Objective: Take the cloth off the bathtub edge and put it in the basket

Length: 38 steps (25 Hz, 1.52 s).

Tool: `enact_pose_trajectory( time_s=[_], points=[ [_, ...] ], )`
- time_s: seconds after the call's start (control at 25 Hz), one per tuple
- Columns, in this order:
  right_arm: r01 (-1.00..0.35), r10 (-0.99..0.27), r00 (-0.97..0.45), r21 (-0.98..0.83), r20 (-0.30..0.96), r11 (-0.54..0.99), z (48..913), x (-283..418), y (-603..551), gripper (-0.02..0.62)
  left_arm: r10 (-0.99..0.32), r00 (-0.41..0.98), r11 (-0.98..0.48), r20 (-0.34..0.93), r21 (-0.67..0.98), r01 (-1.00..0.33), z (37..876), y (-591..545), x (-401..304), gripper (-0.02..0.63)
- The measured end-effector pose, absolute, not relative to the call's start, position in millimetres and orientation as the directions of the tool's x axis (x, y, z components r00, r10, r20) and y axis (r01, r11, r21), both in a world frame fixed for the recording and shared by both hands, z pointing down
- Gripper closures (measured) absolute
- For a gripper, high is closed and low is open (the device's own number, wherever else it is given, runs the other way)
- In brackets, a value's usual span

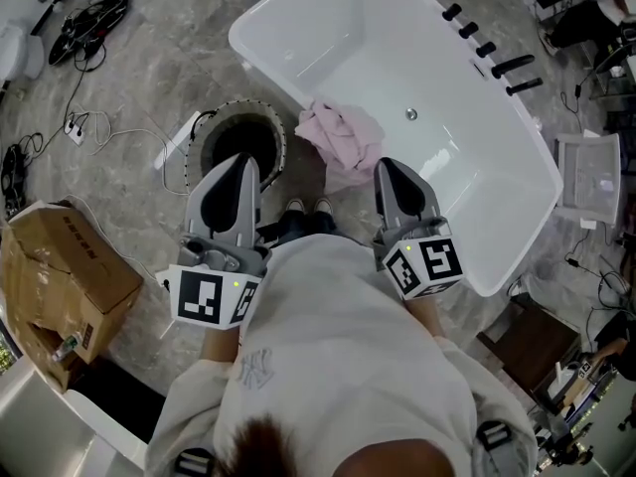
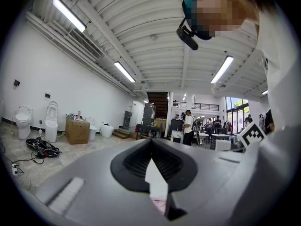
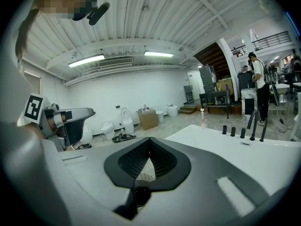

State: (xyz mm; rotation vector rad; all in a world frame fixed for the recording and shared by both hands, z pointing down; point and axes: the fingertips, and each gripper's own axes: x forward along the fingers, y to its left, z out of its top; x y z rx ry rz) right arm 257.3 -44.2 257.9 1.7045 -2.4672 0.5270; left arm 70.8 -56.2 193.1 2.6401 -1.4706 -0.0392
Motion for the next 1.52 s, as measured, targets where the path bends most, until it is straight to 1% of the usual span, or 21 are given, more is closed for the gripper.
enact_pose_trajectory(
  time_s=[0.44,1.0,1.04,1.16,1.32,1.52],
  points=[
    [-0.921,-0.893,-0.37,-0.224,0.256,0.317,254,252,-42,0.594,-0.838,0.545,-0.538,0.033,0.119,-0.835,192,-58,68,0.592],
    [-0.931,-0.894,-0.355,-0.196,0.275,0.309,261,262,-44,0.589,-0.828,0.559,-0.55,0.05,0.125,-0.826,197,-57,75,0.592],
    [-0.931,-0.892,-0.355,-0.192,0.279,0.31,262,263,-44,0.577,-0.826,0.561,-0.552,0.053,0.125,-0.824,197,-56,76,0.592],
    [-0.93,-0.888,-0.357,-0.192,0.289,0.312,268,266,-46,0.575,-0.822,0.565,-0.554,0.069,0.128,-0.823,203,-54,79,0.592],
    [-0.926,-0.88,-0.37,-0.193,0.298,0.324,280,268,-51,0.557,-0.814,0.574,-0.562,0.09,0.125,-0.817,213,-57,86,0.592],
    [-0.922,-0.863,-0.386,-0.173,0.325,0.347,295,270,-55,0.525,-0.81,0.576,-0.562,0.11,0.13,-0.817,221,-56,92,0.592]
  ],
)
